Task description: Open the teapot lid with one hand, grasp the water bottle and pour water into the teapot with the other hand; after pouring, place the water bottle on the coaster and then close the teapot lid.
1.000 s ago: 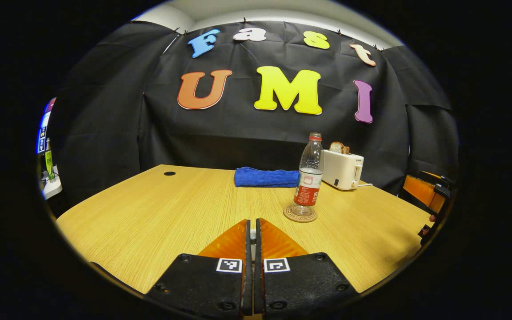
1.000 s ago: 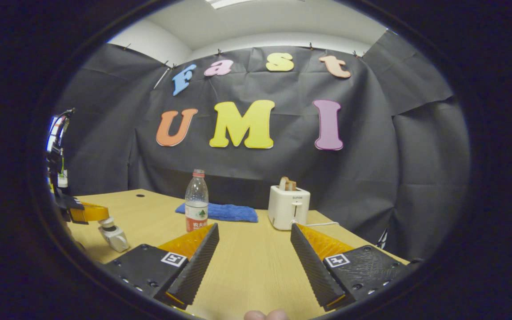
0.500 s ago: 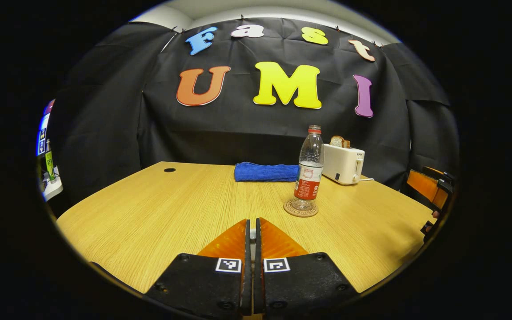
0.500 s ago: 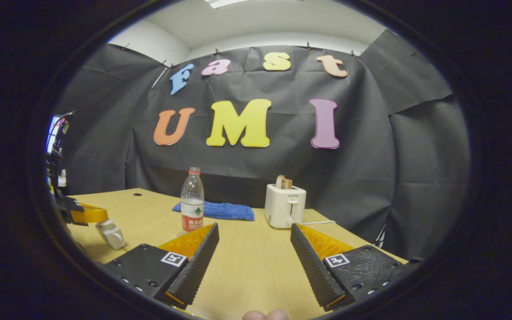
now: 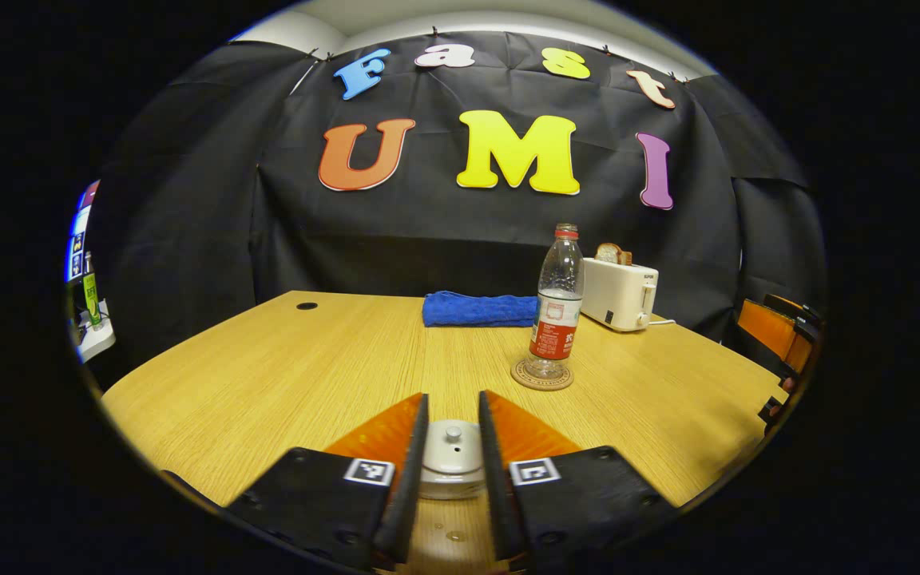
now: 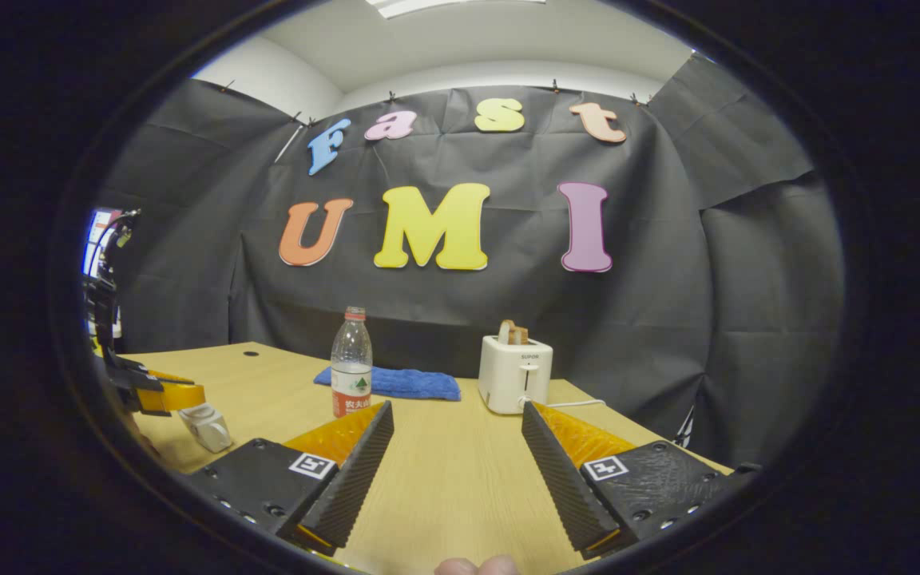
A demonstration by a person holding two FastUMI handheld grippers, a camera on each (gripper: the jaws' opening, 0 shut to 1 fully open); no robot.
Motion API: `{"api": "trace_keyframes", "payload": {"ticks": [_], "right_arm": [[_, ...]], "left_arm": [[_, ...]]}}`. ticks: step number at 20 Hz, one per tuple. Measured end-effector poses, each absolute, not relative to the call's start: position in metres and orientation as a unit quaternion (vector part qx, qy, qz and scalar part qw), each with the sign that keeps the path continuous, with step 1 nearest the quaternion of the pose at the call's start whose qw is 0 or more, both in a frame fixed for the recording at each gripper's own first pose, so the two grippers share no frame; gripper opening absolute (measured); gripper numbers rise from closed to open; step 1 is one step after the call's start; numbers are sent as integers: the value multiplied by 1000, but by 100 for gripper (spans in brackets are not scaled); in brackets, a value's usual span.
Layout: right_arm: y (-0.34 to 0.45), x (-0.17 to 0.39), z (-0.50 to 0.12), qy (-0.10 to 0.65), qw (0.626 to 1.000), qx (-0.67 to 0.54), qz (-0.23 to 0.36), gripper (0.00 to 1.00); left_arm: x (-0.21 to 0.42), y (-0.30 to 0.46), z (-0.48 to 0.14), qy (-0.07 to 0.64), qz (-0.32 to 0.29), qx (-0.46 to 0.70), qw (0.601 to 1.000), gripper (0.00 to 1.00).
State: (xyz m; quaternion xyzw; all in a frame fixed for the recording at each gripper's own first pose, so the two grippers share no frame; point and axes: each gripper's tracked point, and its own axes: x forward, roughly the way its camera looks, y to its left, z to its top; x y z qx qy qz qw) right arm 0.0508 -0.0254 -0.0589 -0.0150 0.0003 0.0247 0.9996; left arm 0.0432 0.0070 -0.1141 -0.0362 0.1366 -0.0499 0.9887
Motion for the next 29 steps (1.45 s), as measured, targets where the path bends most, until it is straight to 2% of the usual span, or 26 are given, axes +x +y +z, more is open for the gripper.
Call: {"api": "trace_keyframes", "payload": {"ticks": [2,4,10,18,29], "right_arm": [[-20,51,-56,0,1000,-7,30,96],[-15,50,-53,-1,999,3,34,96],[-3,42,-24,-15,998,27,52,96],[-8,26,-13,-22,999,14,30,96],[13,27,-8,-20,999,-3,33,96]], "left_arm": [[42,15,-92,111,-23,-29,993,78],[41,14,-59,73,-15,-28,997,100],[29,-14,2,14,-26,-11,999,99],[11,-50,14,1,-59,-36,998,99],[8,-32,20,-8,-46,-35,998,99]]}}
